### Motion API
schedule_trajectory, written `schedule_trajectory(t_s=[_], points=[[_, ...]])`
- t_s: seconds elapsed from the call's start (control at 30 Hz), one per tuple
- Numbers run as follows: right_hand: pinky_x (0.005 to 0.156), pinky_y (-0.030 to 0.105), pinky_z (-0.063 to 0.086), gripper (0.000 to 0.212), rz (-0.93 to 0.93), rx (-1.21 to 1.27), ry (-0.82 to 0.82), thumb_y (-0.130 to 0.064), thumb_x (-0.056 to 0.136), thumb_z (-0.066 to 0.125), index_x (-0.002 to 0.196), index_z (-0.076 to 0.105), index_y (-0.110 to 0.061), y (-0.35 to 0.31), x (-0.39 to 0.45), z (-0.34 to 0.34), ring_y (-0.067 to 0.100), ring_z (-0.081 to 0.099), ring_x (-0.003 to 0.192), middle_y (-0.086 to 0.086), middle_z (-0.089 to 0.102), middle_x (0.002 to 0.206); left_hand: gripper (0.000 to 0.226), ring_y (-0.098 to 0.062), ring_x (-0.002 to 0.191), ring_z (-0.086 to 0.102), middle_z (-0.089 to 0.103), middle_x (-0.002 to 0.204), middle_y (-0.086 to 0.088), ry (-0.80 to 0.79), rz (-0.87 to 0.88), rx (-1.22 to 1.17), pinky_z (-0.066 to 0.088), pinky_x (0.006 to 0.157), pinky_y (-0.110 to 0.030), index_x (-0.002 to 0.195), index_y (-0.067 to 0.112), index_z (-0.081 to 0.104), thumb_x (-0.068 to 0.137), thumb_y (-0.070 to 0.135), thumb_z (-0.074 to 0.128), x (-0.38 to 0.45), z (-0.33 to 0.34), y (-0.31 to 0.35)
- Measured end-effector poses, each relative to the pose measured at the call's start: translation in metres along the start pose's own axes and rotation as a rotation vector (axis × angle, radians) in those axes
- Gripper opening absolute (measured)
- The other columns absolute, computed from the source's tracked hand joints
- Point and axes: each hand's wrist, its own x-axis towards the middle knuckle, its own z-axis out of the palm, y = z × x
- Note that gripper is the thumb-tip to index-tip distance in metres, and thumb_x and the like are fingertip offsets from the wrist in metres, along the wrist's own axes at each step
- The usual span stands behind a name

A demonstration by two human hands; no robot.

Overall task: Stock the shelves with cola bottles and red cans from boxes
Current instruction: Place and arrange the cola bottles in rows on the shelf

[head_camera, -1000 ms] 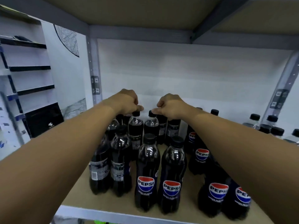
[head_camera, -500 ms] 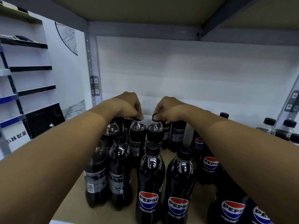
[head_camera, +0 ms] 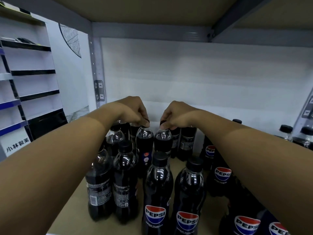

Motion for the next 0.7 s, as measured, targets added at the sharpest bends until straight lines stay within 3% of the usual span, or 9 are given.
schedule_trajectory(t_s=[0.1,0.13,0.23,0.4,0.53,0.6,0.67,0.7], points=[[0.086,0.034,0.06,0.044,0.045,-0.031,0.037,-0.047,0.081,0.082,0.102,0.074,-0.009,-0.002,0.003,0.002,0.019,0.077,0.079,0.004,0.077,0.095,0.034,-0.013,0.077,0.076,0.078,0.075,0.003,0.04,-0.04,-0.026,0.058,0.072,-0.029,0.085,0.021,0.08,0.077,0.054,0.085,0.001,0.002,0.004],[0.086,0.035,0.06,0.048,0.063,-0.036,0.055,-0.049,0.08,0.082,0.101,0.074,-0.006,-0.003,0.005,0.003,0.02,0.077,0.077,0.006,0.077,0.093,0.038,-0.014,0.075,0.077,0.078,0.073,0.002,0.046,-0.054,-0.011,0.059,0.073,-0.03,0.084,0.017,0.079,0.076,0.054,0.086,0.002,0.003,0.006],[0.084,0.038,0.062,0.045,0.075,-0.026,0.076,-0.039,0.079,0.085,0.098,0.073,0.0,-0.006,0.008,0.003,0.022,0.077,0.073,0.011,0.078,0.089,0.035,-0.015,0.075,0.077,0.078,0.071,0.0,0.035,-0.065,0.021,0.059,0.081,-0.033,0.082,0.013,0.078,0.077,0.046,0.088,0.004,0.004,0.011],[0.082,0.029,0.061,0.028,0.023,0.011,0.007,-0.016,0.082,0.084,0.107,0.074,-0.008,-0.002,0.004,-0.004,0.02,0.076,0.082,0.007,0.076,0.102,0.022,-0.012,0.083,0.076,0.079,0.08,0.006,-0.029,0.011,-0.011,0.059,0.087,-0.035,0.093,0.026,0.081,0.075,0.035,0.092,0.001,-0.002,0.007],[0.089,0.033,0.06,0.041,0.036,0.071,-0.001,-0.028,0.081,0.086,0.114,0.069,-0.01,0.002,0.002,-0.005,0.019,0.076,0.084,0.004,0.074,0.107,0.033,-0.012,0.085,0.077,0.08,0.086,0.008,-0.058,0.018,-0.093,0.059,0.095,-0.038,0.101,0.025,0.08,0.074,0.041,0.091,0.0,-0.001,0.004],[0.087,0.035,0.061,0.045,0.061,0.057,0.026,-0.037,0.079,0.086,0.108,0.069,-0.007,0.002,0.003,-0.002,0.02,0.076,0.081,0.004,0.075,0.097,0.039,-0.013,0.079,0.078,0.08,0.082,0.004,-0.028,-0.006,-0.113,0.062,0.086,-0.034,0.094,0.02,0.08,0.07,0.048,0.092,0.001,0.0,0.004],[0.082,0.037,0.063,0.04,0.065,0.064,0.044,-0.034,0.077,0.088,0.098,0.073,-0.003,0.002,0.005,0.0,0.023,0.077,0.078,0.01,0.077,0.09,0.04,-0.013,0.071,0.078,0.079,0.075,0.001,-0.014,-0.04,-0.116,0.062,0.073,-0.026,0.089,0.012,0.079,0.069,0.043,0.094,0.002,0.0,0.004],[0.079,0.035,0.064,0.035,0.062,0.072,0.046,-0.029,0.077,0.089,0.095,0.074,-0.002,0.002,0.005,0.001,0.023,0.077,0.077,0.011,0.077,0.09,0.038,-0.015,0.071,0.078,0.079,0.075,-0.001,-0.021,-0.047,-0.125,0.061,0.073,-0.026,0.088,0.008,0.079,0.07,0.037,0.094,0.002,0.001,0.005]])
